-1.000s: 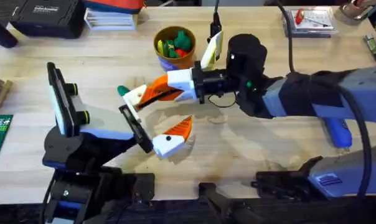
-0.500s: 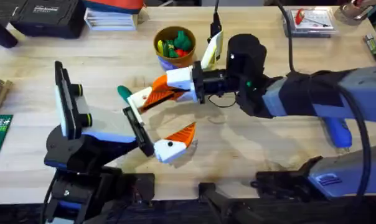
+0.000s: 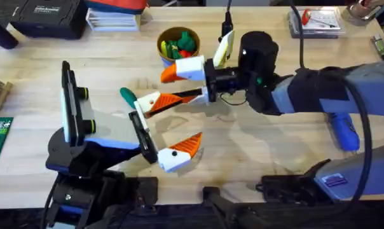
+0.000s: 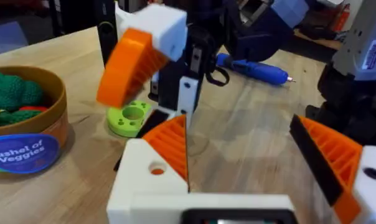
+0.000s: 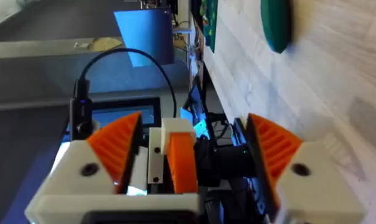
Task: Pick up the gripper from the table and insert it into the empty holder that is missing its gripper. Then pick up a screw, insert it into the mounting hole, and use the screwdriver to tighten it. Finally, clean up the table by picking up the vegetable and placing it into the bucket.
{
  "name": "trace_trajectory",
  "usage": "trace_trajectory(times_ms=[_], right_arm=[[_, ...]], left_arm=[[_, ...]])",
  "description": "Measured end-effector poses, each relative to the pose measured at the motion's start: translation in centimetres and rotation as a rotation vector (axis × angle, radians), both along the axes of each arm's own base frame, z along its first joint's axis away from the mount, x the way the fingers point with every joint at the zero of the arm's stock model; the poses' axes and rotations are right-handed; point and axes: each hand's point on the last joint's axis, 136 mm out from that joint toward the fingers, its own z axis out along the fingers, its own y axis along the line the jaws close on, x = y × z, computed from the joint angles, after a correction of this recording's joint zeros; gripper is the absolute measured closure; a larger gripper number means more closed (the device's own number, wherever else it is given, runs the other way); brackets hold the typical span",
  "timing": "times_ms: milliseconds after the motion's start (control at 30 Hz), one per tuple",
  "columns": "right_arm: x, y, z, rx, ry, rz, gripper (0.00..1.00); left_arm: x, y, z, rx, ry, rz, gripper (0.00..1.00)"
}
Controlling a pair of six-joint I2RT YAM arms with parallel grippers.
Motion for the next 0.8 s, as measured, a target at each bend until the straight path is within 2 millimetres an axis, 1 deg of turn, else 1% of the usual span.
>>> trace_trajectory(times_ms=[33,67,133,167,300,467,533,567,633,700,800], right_arm=[[0.2,-0.2,0.0,0.000,-0.003,-0.005,0.052],[0.5,-0.4,0.0,0.001,-0.004,-0.013,0.020],[1.1,-0.9,0.0,0.001,-0.008,-0.034,0.009],[2.9,-2.4,0.0,-0.002,-0.040,-0.087,0.008],[6.0,-4.9,-0.1,-0.037,-0.089,-0.173,0.007],[8.8,-8.1,0.3,-0.148,-0.128,-0.252,0.007],[9.2,-9.2,0.5,-0.211,-0.145,-0.270,0.007],[8.9,-10.7,0.4,-0.356,-0.179,-0.284,0.007],[8.4,-11.7,0.0,-0.482,-0.211,-0.289,0.007],[7.9,-12.7,-0.7,-0.635,-0.261,-0.284,0.007],[6.9,-13.7,-2.2,-0.853,-0.359,-0.239,0.007]], left_arm=[[0.0,0.0,0.0,0.000,0.000,-0.002,0.015],[0.0,0.0,0.0,0.000,0.000,-0.002,0.015],[0.0,0.0,0.0,0.000,0.000,-0.003,0.015],[0.0,0.0,0.0,0.000,0.000,-0.003,0.015],[0.0,0.0,0.0,0.000,0.000,-0.003,0.015],[-0.1,0.0,0.0,0.000,0.000,-0.005,0.015],[-0.1,0.0,0.0,0.000,0.000,-0.005,0.015],[-0.1,0.0,0.0,0.000,0.000,-0.005,0.015],[-0.1,0.0,0.0,0.000,0.000,-0.005,0.015],[-0.1,0.0,0.0,0.000,0.000,-0.005,0.016],[-0.1,0.0,0.0,0.000,0.000,-0.005,0.015]])
